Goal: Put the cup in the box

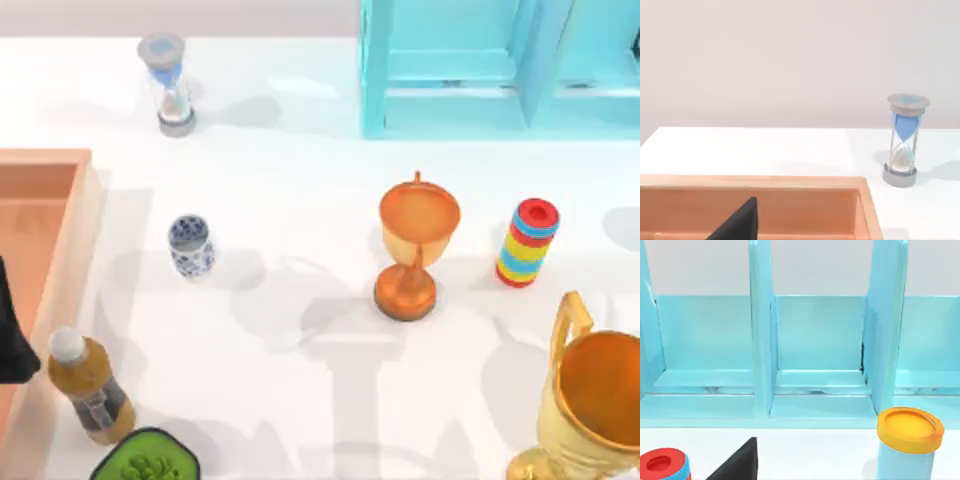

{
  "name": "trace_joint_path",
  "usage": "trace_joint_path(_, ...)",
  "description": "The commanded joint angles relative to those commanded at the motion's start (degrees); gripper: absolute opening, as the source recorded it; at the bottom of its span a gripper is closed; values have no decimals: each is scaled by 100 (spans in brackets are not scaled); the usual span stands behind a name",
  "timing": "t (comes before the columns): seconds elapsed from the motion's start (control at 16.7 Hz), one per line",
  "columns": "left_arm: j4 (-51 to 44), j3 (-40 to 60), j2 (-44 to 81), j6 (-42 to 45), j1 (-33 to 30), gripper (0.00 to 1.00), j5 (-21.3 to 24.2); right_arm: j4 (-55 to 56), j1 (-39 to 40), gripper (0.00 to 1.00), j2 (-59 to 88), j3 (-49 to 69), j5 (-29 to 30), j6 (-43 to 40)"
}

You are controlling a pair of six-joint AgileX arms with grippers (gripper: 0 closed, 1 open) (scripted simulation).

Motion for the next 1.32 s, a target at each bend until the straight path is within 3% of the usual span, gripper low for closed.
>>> trace_joint_path(0.24,-123,152,166,-69,6,100,-23,0,0,100,0,0,0,0)
trace_joint_path(0.48,-830,1058,1222,-467,46,100,-162,0,0,100,0,0,0,0)
trace_joint_path(0.9,-3035,3946,5131,-1467,-70,100,-480,0,0,100,0,0,0,0)
trace_joint_path(1.32,-5554,7228,9081,-2172,-690,100,-582,0,0,100,0,0,0,0)
